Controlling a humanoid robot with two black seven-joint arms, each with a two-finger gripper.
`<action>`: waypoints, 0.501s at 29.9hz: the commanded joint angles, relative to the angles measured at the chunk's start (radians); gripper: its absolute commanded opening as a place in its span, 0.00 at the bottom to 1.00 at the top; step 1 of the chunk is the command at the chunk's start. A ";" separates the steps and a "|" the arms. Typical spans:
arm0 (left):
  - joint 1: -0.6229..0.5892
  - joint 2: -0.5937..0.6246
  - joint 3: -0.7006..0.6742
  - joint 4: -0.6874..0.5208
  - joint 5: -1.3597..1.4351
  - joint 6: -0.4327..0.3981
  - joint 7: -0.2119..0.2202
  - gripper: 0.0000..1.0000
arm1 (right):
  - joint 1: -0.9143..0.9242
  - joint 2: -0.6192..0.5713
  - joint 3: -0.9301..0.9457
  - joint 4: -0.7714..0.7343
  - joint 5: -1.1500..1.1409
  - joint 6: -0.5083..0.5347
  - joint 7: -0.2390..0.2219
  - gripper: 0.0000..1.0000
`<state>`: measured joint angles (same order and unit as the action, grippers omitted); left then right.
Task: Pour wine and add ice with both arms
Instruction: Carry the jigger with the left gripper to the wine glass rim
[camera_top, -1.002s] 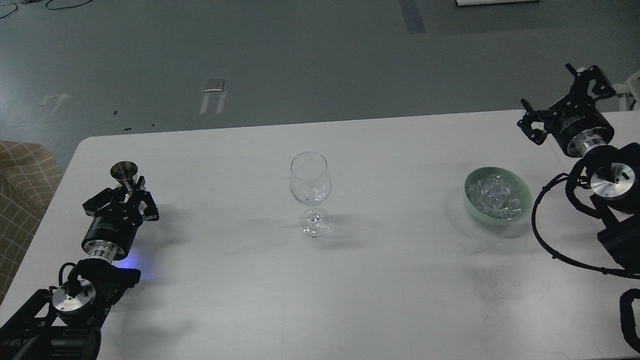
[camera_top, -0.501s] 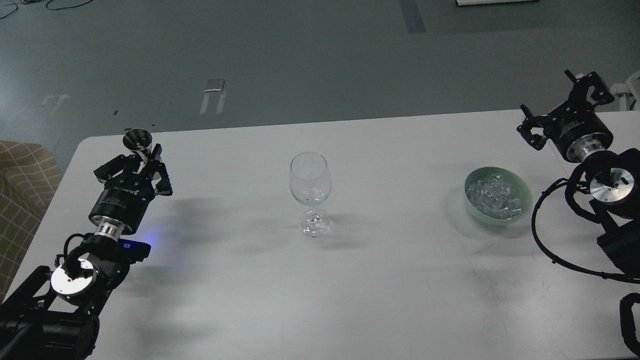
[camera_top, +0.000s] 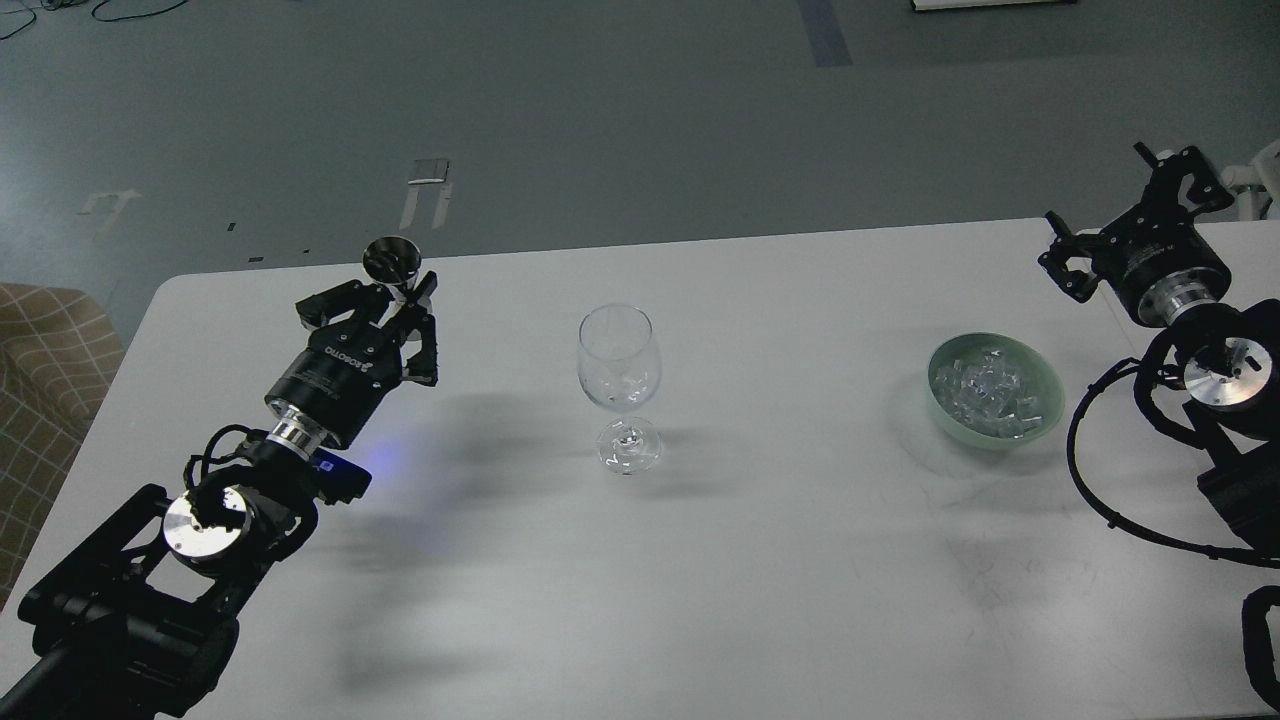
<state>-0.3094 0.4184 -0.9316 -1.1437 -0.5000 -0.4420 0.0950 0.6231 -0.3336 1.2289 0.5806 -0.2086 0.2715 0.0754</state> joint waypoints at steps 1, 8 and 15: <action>-0.005 -0.007 0.045 -0.051 0.038 0.005 -0.001 0.00 | 0.000 -0.005 0.000 -0.001 0.000 0.000 0.000 1.00; -0.020 -0.027 0.048 -0.063 0.044 0.023 0.003 0.00 | -0.013 -0.008 -0.002 -0.001 0.000 0.000 0.000 1.00; -0.017 -0.024 0.054 -0.096 0.044 0.058 0.003 0.00 | -0.034 -0.008 0.000 0.002 -0.002 -0.002 0.001 1.00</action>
<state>-0.3305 0.3877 -0.8818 -1.2188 -0.4556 -0.4030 0.0971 0.5963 -0.3430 1.2274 0.5809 -0.2094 0.2703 0.0759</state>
